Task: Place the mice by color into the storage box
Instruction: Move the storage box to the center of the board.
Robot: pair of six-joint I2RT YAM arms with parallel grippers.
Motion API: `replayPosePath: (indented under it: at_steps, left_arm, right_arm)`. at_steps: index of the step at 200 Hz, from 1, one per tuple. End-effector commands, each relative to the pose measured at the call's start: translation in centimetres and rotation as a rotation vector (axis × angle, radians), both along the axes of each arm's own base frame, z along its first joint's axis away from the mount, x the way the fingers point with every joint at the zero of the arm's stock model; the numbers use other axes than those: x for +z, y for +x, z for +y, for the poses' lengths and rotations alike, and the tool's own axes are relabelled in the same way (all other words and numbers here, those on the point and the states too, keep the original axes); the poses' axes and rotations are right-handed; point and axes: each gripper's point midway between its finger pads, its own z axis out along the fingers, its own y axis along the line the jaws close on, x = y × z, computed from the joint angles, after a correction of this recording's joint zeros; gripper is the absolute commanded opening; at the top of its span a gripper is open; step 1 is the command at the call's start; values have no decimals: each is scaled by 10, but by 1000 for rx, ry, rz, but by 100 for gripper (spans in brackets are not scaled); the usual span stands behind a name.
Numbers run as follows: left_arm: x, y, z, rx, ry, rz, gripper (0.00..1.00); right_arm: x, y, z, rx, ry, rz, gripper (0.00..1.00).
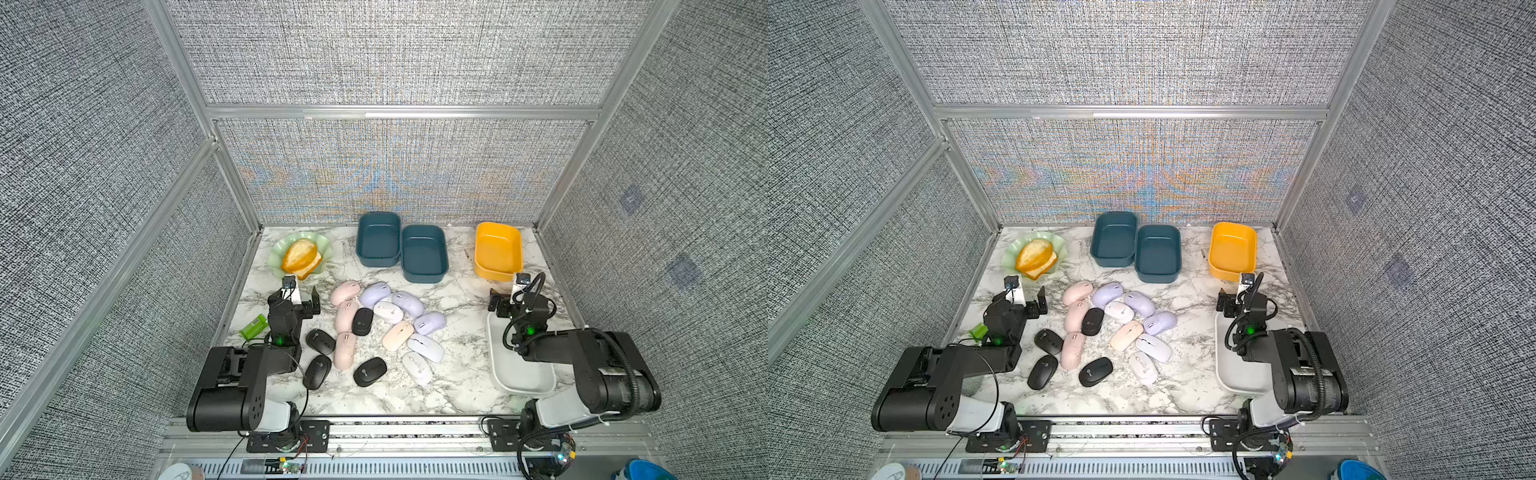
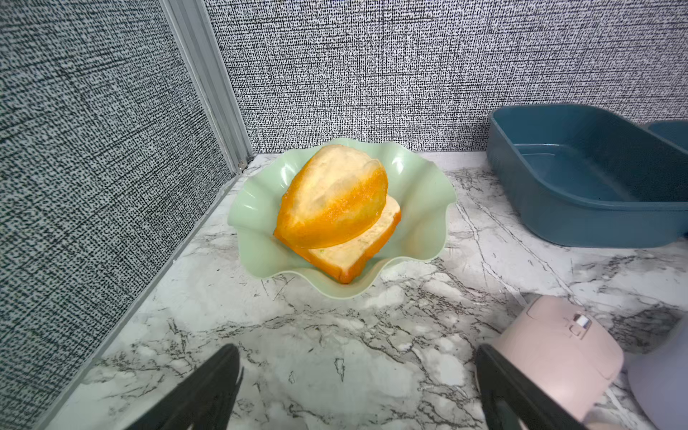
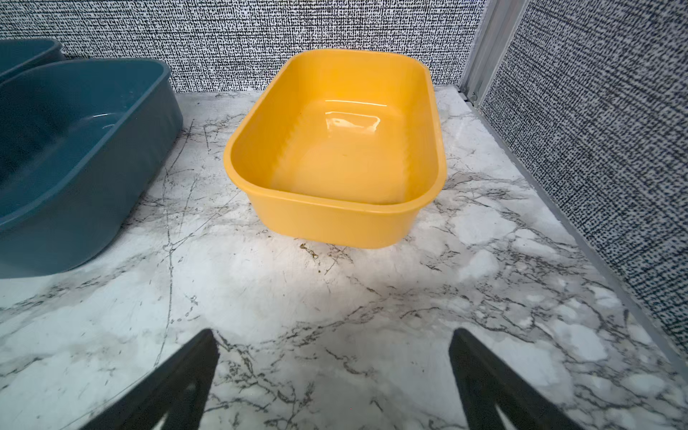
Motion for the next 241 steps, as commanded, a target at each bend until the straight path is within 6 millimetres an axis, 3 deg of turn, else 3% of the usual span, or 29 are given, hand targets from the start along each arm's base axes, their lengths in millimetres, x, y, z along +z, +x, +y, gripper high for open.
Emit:
replayPosePath:
  at_steps: [1, 241]
  left_arm:
    - [2, 0, 0, -4, 2, -5, 99]
    - [2, 0, 0, -4, 1, -5, 99]
  right_arm:
    - [7, 3, 0, 0, -5, -22, 99]
    - [7, 2, 1, -9, -20, -25, 99]
